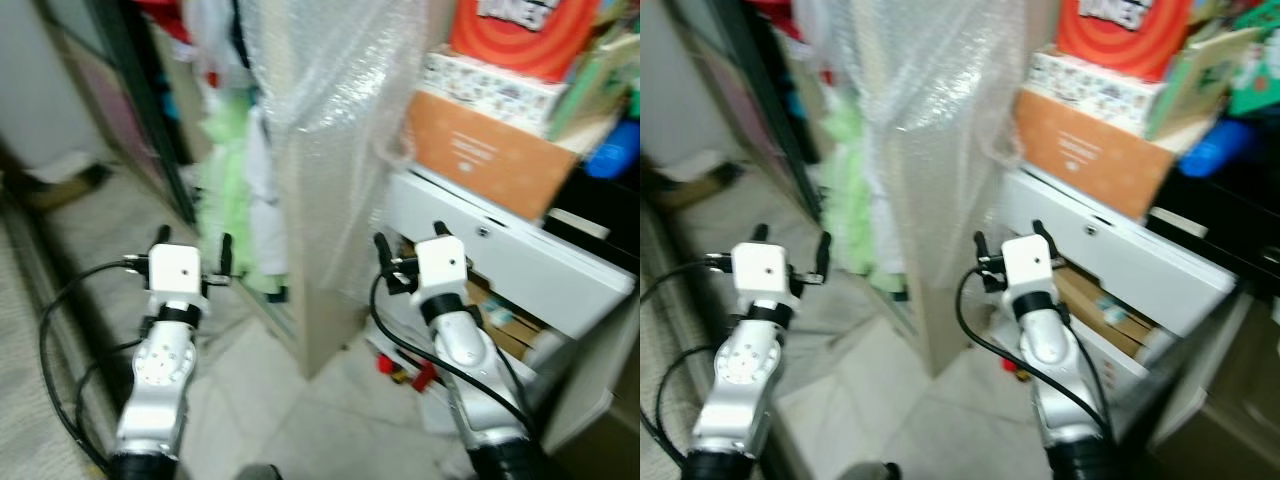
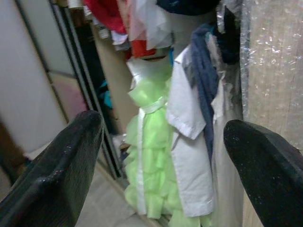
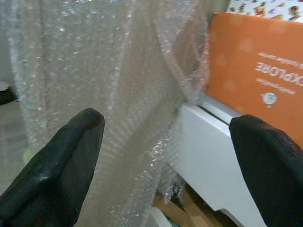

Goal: Clean up the room

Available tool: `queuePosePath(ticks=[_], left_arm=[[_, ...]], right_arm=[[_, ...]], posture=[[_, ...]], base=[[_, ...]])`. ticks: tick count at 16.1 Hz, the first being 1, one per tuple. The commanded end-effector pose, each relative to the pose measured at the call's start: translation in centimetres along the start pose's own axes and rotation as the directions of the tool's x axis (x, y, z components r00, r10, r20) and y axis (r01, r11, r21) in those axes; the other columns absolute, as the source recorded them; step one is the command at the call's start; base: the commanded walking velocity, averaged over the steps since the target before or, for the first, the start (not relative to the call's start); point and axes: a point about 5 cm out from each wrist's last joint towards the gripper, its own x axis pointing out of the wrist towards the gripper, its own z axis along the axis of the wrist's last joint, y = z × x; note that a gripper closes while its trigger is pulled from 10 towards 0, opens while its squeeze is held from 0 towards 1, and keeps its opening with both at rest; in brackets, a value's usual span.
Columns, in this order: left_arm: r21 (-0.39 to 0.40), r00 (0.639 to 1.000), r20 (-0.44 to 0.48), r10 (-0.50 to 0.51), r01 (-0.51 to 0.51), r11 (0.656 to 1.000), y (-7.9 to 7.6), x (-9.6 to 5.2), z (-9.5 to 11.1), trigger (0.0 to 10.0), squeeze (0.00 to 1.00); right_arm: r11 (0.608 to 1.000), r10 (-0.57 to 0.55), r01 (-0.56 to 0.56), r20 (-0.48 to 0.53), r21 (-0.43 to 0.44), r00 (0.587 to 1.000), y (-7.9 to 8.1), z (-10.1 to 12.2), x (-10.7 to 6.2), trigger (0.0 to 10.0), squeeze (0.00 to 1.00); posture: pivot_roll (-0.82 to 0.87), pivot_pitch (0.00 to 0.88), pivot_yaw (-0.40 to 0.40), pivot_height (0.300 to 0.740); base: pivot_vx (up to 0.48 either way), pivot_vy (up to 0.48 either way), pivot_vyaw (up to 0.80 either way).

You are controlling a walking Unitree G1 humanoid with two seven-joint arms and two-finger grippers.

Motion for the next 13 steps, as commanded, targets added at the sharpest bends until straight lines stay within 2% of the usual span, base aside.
queuePosePath(ticks=[1, 6, 10, 13], left_arm=[[0.001, 1.0, -0.024, 0.005, -0.005, 1.0, 0.46, 0.07, -0.23, 10.0, 0.0], [0.019, 1.0, -0.01, 0.019, -0.019, 1.0, 0.53, 0.1, -0.15, 10.0, 0.0], [0.018, 1.0, -0.023, -0.014, 0.015, 1.0, 0.15, 0.37, -0.23, 10.0, 0.0], [0.041, 1.0, -0.01, 0.011, -0.01, 0.999, 0.25, 0.26, -0.26, 10.0, 0.0]], right_arm=[[1.0, -0.009, 0.009, 0.001, 0.006, 1.0, -0.03, 0.14, 0.27, 10.0, 0.0], [1.0, 0.005, -0.005, 0.004, 0.003, 1.0, 0.16, 0.21, 0.42, 10.0, 0.0], [1.0, 0.007, -0.007, 0.011, 0.006, 1.0, 0.37, 0.37, 0.65, 10.0, 0.0], [1.0, 0.003, -0.003, 0.011, 0.007, 1.0, 0.21, 0.35, 0.68, 10.0, 0.0]], posture=[[0.04, 0.0, 0.023, 0.74], [0.05, 0.0, 0.013, 0.74], [0.05, 0.0, 0.019, 0.74], [0.05, 0.0, 0.012, 0.74]], base=[[0.0, 0.0, 0.8], [0.0, 0.0, 0.8], [0.0, 0.0, 0.8], [0.0, 0.0, 0.8]])
